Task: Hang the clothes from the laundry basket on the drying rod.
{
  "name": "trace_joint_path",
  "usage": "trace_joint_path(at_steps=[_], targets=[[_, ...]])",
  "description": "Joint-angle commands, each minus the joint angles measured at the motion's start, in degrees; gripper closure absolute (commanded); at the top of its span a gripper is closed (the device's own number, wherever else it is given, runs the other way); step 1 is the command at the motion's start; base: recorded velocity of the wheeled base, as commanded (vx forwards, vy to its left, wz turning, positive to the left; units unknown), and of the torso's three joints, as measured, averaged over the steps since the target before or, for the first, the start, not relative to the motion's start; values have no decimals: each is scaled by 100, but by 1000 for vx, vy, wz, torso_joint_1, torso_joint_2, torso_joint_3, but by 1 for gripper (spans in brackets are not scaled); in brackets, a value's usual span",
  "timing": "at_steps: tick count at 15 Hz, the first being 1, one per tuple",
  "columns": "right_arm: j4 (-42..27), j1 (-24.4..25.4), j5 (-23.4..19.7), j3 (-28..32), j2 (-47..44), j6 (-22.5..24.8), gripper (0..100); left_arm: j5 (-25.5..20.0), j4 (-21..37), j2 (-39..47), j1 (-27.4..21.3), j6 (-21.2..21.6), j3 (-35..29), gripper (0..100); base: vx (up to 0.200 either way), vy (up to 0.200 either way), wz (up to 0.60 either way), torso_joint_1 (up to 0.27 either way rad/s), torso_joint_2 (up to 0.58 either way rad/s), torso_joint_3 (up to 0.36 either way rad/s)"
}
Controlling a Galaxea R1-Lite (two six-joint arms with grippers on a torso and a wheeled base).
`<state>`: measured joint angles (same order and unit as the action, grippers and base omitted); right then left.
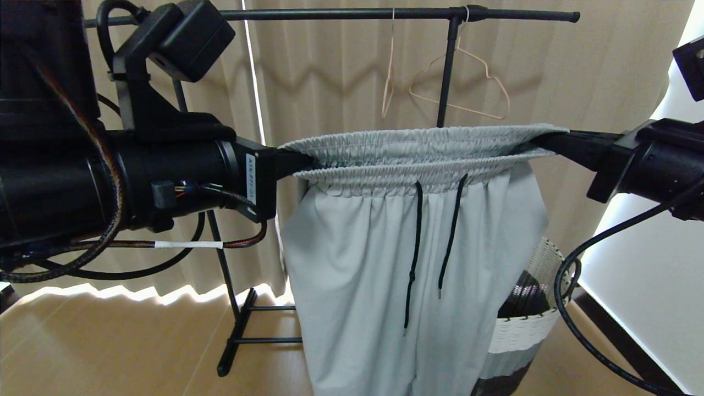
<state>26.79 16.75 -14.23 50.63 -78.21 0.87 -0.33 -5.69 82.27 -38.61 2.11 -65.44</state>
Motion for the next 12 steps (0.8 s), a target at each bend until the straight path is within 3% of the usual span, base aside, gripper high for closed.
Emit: trace_joint_path(at_steps=[1,12], targets=[[19,4,-1,0,-18,10,100,-2,-2,-18,2,0,-4,100,0,0,0,0,0,0],[10,13,-1,9,-27,19,100,-2,-11,-18,29,0,-30,100,0,0,0,0,0,0]])
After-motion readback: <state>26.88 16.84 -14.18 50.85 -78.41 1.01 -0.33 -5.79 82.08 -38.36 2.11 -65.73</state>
